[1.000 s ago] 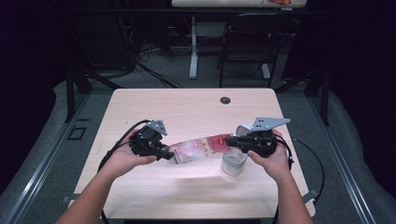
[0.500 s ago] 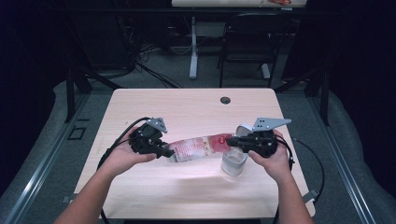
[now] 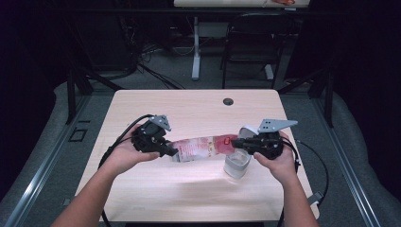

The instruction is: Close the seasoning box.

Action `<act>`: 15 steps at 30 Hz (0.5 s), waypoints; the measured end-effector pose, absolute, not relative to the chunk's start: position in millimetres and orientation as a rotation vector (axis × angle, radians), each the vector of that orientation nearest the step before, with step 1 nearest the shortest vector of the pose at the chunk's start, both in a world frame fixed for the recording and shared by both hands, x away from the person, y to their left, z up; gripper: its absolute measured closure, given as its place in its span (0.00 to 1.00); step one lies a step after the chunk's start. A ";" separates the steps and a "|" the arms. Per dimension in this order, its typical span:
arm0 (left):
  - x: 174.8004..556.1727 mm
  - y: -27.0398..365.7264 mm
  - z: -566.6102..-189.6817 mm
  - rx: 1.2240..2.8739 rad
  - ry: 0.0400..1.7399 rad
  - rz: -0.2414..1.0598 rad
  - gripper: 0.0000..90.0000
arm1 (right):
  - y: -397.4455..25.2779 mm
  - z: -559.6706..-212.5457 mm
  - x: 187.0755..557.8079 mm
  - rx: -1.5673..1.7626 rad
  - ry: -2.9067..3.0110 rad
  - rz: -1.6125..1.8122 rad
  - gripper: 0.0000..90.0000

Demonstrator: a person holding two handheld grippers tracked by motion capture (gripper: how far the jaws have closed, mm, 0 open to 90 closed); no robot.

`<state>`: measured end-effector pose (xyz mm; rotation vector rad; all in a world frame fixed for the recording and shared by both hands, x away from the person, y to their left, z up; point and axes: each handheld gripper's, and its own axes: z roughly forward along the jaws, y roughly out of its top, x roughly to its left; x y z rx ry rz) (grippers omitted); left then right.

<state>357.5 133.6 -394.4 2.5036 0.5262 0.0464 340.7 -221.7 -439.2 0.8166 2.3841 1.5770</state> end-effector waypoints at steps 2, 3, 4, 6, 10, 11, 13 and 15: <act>357.6 132.6 -392.4 2.505 0.523 0.050 0.81 | -222.7 -439.1 340.5 0.819 2.383 1.565 0.97; 357.7 132.1 -391.6 2.506 0.521 0.051 0.81 | -223.2 -439.1 340.5 0.820 2.383 1.560 0.97; 357.6 131.7 -390.9 2.505 0.521 0.051 0.81 | -223.4 -439.2 340.4 0.823 2.381 1.559 0.97; 357.6 130.9 -389.3 2.505 0.518 0.055 0.81 | -223.9 -439.1 340.3 0.826 2.382 1.556 0.97; 357.5 129.4 -385.9 2.505 0.512 0.062 0.81 | -224.4 -438.6 339.6 0.824 2.382 1.544 0.97; 357.5 129.1 -385.0 2.507 0.512 0.063 0.81 | -224.7 -438.5 339.4 0.825 2.381 1.538 0.97; 358.3 128.5 -383.1 2.510 0.502 0.065 0.81 | -225.3 -438.3 338.9 0.829 2.383 1.528 0.97; 358.6 127.4 -381.5 2.500 0.503 0.066 0.81 | -225.9 -438.1 338.5 0.833 2.380 1.526 0.97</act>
